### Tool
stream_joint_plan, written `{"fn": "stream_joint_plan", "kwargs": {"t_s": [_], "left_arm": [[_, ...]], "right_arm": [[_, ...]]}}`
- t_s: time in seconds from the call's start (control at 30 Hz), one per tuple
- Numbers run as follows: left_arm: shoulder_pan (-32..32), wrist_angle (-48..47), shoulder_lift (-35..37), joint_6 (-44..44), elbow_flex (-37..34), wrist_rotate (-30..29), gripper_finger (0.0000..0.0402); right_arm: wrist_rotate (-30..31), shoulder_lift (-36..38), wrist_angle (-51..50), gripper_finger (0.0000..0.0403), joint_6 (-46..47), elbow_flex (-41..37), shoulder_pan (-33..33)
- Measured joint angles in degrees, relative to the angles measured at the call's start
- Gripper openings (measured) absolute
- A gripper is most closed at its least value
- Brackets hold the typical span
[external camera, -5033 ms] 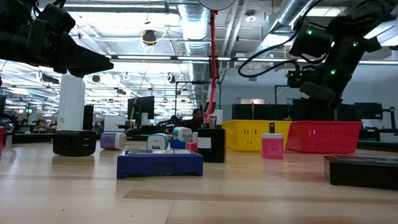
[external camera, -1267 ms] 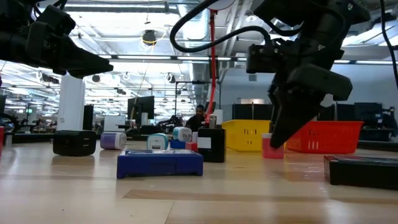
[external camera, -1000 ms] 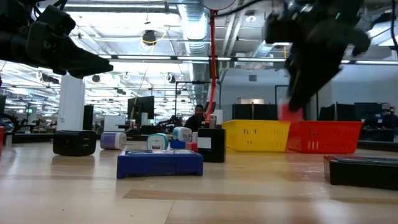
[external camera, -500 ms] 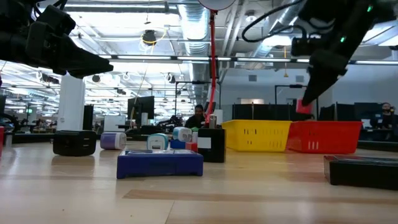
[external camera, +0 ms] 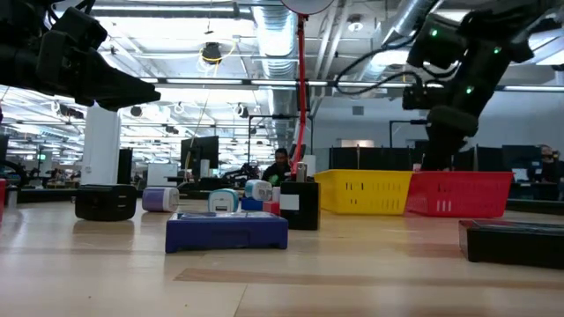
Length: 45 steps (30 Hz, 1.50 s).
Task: Pick & Place Office items
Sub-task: Put the pink charger adapter into the red bin, then put the black digital clock into the yellow bin
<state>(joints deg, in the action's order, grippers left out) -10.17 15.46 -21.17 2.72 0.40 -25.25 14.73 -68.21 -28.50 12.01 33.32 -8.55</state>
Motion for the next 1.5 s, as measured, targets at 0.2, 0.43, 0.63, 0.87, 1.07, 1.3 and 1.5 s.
{"fn": "stream_joint_plan", "kwargs": {"t_s": [0.2, 0.43, 0.63, 0.87, 1.07, 1.3, 1.5], "left_arm": [[0.0, 0.0, 0.0, 0.0, 0.0, 0.0, 0.0181], [0.0, 0.0, 0.0, 0.0, 0.0, 0.0, 0.0181], [0.0, 0.0, 0.0, 0.0, 0.0, 0.0, 0.0181], [0.0, 0.0, 0.0, 0.0, 0.0, 0.0, 0.0181], [0.0, 0.0, 0.0, 0.0, 0.0, 0.0, 0.0181], [0.0, 0.0, 0.0, 0.0, 0.0, 0.0, 0.0181], [0.0, 0.0, 0.0, 0.0, 0.0, 0.0, 0.0181]], "right_arm": [[-0.1, -4.5, 3.8, 0.0120, -2.1, 0.0, -0.3], [-0.1, -7.5, 3.5, 0.0120, -2.1, 0.0, -0.9], [0.2, -8.4, 3.6, 0.0169, -2.0, 0.0, -0.9], [0.3, -8.4, 3.6, 0.0281, -1.5, 0.0, -1.7], [0.3, -6.2, 3.1, 0.0294, -1.5, 0.0, -1.1], [0.3, 3.1, 0.3, 0.0296, 0.4, 0.0, 0.6], [-0.9, 10.2, 3.5, 0.0296, 2.1, 0.0, 3.7]]}}
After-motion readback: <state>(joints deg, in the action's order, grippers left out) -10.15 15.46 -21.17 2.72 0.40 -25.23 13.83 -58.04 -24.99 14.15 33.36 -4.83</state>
